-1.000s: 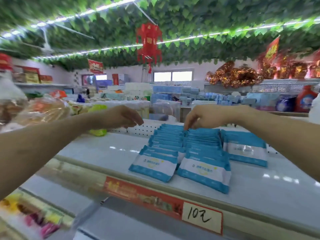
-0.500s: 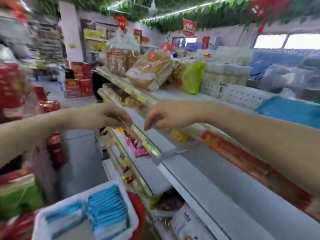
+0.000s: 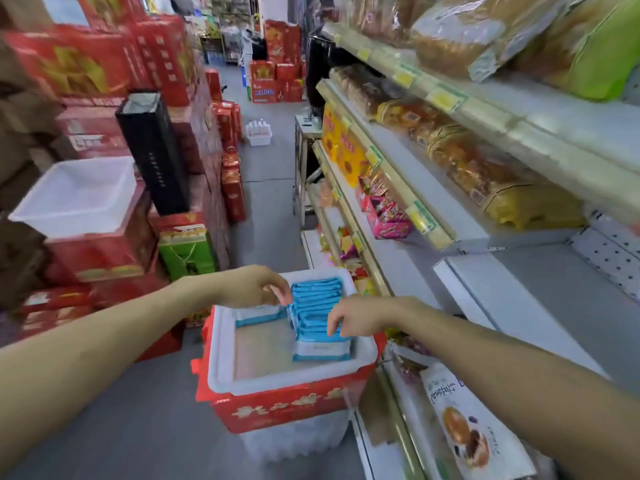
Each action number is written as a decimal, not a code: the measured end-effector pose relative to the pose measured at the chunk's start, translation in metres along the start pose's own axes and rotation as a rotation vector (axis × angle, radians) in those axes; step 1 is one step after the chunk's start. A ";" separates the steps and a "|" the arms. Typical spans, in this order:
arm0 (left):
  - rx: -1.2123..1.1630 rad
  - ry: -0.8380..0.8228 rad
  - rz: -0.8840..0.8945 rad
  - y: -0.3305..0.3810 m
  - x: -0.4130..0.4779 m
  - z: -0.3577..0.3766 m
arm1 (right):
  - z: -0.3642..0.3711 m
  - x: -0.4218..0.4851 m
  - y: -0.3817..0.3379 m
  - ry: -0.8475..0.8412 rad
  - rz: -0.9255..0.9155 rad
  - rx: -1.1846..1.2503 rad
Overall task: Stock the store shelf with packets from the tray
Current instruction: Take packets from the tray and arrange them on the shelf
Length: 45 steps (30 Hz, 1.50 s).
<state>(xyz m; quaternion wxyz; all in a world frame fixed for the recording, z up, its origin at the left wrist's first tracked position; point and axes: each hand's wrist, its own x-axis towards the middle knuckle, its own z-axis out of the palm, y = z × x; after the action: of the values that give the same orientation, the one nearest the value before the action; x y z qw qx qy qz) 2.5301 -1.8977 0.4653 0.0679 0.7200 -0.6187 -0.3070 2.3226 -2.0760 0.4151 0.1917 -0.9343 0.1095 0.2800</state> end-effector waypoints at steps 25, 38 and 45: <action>-0.092 -0.038 -0.061 -0.044 -0.001 0.045 | 0.053 0.043 -0.009 -0.021 -0.046 0.003; -0.159 -0.088 -0.066 -0.059 0.016 0.062 | 0.060 0.054 -0.011 -0.038 -0.024 -0.078; -0.170 -0.016 -0.076 -0.037 0.061 0.079 | -0.025 0.001 0.021 0.219 0.128 0.038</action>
<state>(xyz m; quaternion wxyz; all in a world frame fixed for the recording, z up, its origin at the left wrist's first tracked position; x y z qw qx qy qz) 2.5227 -1.9236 0.3621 0.1119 0.7322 -0.5631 -0.3664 2.3288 -2.1054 0.4275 0.1779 -0.9466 0.1943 0.1858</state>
